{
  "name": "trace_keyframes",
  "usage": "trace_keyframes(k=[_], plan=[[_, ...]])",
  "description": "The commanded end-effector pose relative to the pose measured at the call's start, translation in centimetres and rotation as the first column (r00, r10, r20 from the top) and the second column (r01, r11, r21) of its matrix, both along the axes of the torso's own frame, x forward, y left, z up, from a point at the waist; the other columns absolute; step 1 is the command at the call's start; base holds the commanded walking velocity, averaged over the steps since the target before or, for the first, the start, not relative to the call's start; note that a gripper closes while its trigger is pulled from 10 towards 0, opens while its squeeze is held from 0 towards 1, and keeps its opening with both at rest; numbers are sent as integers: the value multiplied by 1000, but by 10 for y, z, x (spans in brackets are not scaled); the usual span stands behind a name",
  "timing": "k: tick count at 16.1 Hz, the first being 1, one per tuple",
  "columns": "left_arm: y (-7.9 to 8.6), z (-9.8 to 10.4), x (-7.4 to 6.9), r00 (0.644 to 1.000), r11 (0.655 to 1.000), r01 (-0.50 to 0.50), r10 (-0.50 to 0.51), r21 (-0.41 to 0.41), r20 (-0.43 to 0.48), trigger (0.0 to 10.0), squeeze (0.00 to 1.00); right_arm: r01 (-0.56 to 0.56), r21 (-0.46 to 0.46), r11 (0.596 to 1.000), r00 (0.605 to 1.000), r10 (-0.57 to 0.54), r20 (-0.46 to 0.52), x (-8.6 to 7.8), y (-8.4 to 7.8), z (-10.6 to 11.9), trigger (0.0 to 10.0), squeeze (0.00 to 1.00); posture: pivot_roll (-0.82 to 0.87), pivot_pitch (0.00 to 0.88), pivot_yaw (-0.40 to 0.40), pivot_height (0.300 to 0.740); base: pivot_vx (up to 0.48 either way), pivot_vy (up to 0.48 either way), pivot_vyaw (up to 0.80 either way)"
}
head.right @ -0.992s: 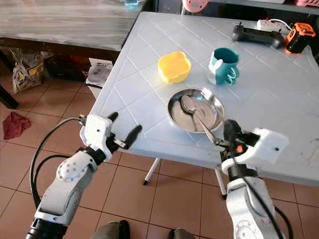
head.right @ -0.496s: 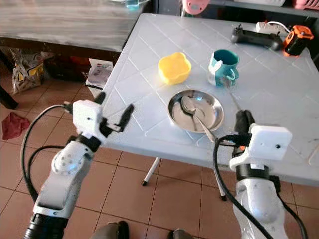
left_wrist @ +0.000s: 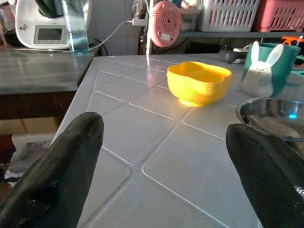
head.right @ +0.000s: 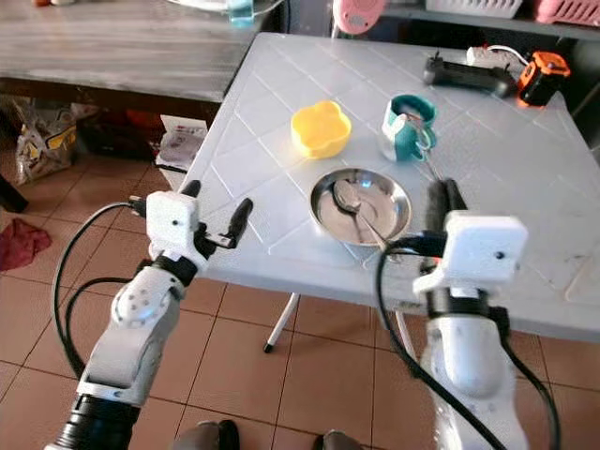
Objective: Setting the table
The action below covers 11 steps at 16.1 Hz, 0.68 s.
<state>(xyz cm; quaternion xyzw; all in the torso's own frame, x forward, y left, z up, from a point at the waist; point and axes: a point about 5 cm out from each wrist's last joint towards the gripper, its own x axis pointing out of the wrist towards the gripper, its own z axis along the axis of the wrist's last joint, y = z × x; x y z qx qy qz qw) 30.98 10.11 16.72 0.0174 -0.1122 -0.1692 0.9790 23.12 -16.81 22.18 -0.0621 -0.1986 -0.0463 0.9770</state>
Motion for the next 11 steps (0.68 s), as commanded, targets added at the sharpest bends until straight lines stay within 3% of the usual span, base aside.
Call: trace_keyframes(k=[1, 11], plan=[[-1, -3, 0, 1000, 1000, 4, -4, 7, -7, 10000, 0, 0, -6, 1000, 1000, 0, 4, 0, 0, 0, 0, 0, 4, 130, -23, 714, 0, 0, 0], [1, -3, 6, 999, 999, -47, 47, 3, -28, 10000, 0, 2, -13, 1000, 1000, -2, 12, -2, 5, -3, 0, 0, 11, 139, -17, 714, 0, 0, 0]])
